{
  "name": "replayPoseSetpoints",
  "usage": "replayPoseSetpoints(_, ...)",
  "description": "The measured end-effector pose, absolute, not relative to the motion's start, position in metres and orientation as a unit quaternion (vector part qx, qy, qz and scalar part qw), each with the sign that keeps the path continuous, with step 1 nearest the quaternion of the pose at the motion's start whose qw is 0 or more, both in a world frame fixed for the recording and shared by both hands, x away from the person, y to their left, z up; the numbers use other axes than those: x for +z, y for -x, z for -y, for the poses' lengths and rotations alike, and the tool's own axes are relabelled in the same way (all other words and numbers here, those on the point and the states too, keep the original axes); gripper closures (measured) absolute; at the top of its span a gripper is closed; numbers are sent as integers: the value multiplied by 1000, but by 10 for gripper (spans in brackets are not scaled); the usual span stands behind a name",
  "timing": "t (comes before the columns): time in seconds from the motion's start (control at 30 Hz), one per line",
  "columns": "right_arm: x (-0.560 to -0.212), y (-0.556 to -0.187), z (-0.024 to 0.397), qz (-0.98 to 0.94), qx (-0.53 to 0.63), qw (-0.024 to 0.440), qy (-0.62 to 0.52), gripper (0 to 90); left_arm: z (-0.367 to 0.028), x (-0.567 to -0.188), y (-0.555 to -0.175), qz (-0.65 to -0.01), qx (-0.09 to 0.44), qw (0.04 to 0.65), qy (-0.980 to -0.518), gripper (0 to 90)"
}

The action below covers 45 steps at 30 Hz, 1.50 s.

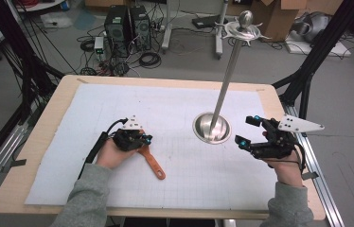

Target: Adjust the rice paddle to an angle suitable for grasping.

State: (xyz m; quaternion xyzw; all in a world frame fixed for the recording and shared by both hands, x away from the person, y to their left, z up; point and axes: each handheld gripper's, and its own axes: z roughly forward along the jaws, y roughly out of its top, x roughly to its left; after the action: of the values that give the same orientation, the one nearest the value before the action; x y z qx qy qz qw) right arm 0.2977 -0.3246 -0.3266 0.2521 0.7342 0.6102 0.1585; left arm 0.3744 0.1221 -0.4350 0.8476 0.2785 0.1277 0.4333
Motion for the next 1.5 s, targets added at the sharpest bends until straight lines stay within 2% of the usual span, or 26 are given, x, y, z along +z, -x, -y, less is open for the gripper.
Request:
replayPoseSetpoints(0.77,-329,-298,326,-738,607,158,-250,138,-114,-439,-379,-281,156,368,-872,896)
replayPoseSetpoints(1.5,-332,-308,312,-747,602,144,-242,138,-143,-433,-359,-302,144,343,-878,895)
